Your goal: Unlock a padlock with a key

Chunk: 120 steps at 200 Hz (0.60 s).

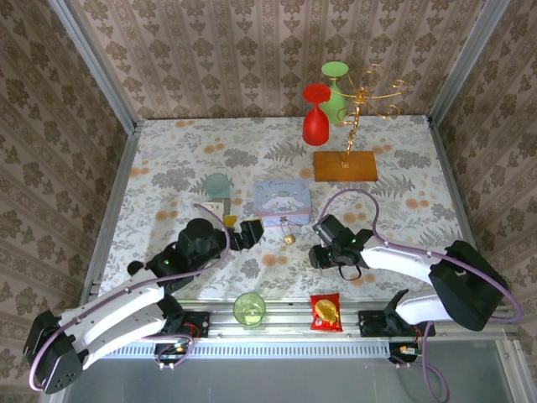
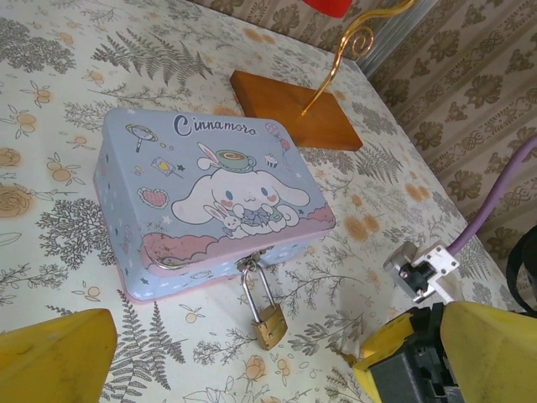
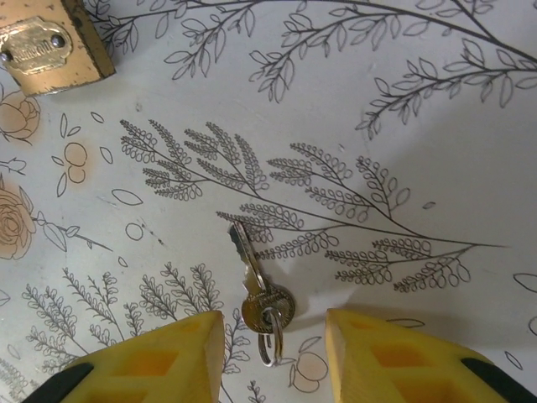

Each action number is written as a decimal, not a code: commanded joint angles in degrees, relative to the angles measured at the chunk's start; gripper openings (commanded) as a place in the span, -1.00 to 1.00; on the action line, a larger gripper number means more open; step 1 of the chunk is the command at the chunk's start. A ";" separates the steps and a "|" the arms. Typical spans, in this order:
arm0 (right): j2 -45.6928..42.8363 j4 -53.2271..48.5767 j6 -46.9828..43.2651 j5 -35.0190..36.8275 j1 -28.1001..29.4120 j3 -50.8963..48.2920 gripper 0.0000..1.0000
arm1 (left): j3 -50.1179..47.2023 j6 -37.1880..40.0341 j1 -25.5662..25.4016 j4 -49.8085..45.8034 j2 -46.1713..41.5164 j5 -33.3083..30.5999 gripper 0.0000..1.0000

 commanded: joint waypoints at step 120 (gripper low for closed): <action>7.10 -1.60 1.31 9.84 7.08 3.28 -0.74 | -2.63 -2.25 -0.21 2.74 -0.03 -2.47 1.00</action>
